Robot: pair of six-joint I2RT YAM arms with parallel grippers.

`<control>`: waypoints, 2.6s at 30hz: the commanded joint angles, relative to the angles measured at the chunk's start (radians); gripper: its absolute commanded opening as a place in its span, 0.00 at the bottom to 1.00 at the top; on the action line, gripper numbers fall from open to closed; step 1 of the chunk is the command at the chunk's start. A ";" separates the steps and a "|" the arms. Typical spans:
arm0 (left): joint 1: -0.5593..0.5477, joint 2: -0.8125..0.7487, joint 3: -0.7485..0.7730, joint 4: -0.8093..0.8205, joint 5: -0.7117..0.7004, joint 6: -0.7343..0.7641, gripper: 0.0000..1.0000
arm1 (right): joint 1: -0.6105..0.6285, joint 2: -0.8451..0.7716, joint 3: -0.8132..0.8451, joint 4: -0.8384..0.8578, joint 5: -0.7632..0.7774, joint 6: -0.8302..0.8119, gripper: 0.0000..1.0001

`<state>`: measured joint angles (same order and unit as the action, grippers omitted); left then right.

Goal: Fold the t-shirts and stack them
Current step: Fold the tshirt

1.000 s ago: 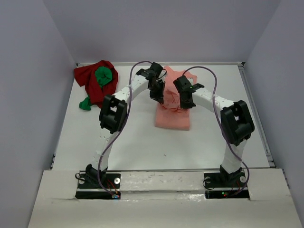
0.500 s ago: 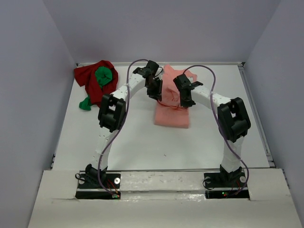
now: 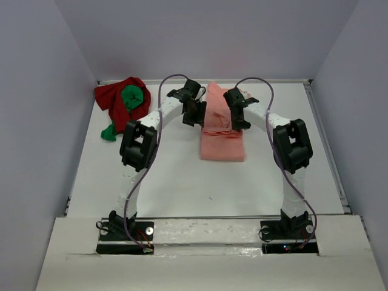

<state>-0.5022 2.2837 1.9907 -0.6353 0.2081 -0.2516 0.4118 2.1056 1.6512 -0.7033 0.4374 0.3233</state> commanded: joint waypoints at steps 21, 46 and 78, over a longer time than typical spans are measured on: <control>-0.068 -0.454 -0.365 0.105 -0.170 -0.066 0.00 | 0.050 -0.265 -0.106 0.005 -0.039 0.005 0.00; -0.228 -0.329 -0.371 0.163 -0.113 -0.124 0.00 | 0.094 -0.202 -0.212 0.085 -0.083 0.025 0.00; -0.234 -0.283 -0.467 0.223 -0.050 -0.135 0.00 | 0.050 0.128 0.246 0.008 0.030 -0.086 0.00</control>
<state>-0.7280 2.0132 1.5208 -0.4091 0.1471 -0.4015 0.4877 2.2044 1.7893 -0.6876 0.4191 0.2707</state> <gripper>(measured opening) 0.011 0.010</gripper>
